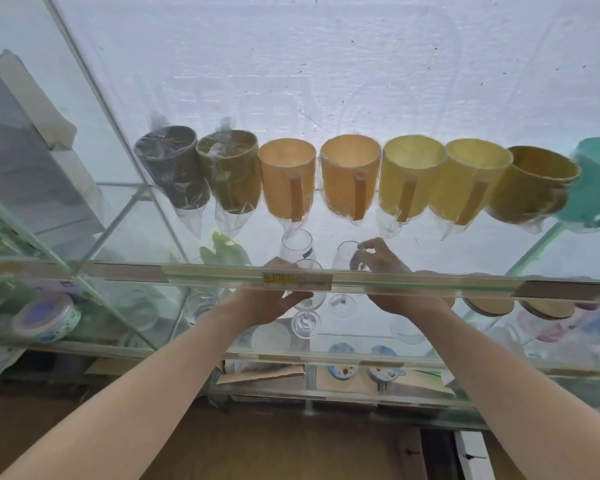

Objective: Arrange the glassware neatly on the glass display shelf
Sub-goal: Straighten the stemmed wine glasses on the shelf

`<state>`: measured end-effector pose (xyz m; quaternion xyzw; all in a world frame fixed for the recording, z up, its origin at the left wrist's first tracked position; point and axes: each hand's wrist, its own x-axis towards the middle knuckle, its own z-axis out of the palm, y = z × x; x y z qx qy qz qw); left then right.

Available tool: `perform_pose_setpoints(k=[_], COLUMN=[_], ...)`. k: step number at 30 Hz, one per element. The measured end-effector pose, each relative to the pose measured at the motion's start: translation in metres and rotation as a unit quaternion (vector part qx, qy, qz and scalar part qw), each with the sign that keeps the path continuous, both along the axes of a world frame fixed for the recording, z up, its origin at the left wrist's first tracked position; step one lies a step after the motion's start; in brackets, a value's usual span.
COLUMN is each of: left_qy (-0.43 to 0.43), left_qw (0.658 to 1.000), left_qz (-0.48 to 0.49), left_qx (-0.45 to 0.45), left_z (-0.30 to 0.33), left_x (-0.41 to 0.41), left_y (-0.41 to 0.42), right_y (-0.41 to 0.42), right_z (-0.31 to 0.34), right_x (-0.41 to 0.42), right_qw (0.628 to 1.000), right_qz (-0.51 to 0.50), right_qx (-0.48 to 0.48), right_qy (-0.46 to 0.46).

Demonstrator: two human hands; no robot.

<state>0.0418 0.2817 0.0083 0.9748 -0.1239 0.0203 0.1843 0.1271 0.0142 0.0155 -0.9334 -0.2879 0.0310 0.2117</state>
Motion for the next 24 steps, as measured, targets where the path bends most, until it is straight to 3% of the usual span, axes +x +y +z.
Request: perform_pose_setpoints(k=[5, 10, 19, 24], left_qy=[0.029, 0.080, 0.118, 0.152], left_qw=[0.999, 0.996, 0.990, 0.986], left_qz=[0.024, 0.013, 0.073, 0.065], left_qx=[0.015, -0.046, -0.008, -0.038], left_z=[0.001, 0.004, -0.006, -0.007], left_x=[0.002, 0.005, 0.003, 0.003], left_y=[0.000, 0.009, 0.006, -0.002], right_y=[-0.006, -0.006, -0.004, -0.008], right_z=[0.001, 0.002, 0.006, 0.007], right_x=[-0.004, -0.009, -0.012, -0.016], right_qw=[0.998, 0.994, 0.999, 0.997], right_qz=[-0.016, -0.005, 0.032, -0.004], right_qx=[-0.005, -0.047, -0.026, -0.062], right_qy=[-0.066, -0.098, -0.003, -0.045])
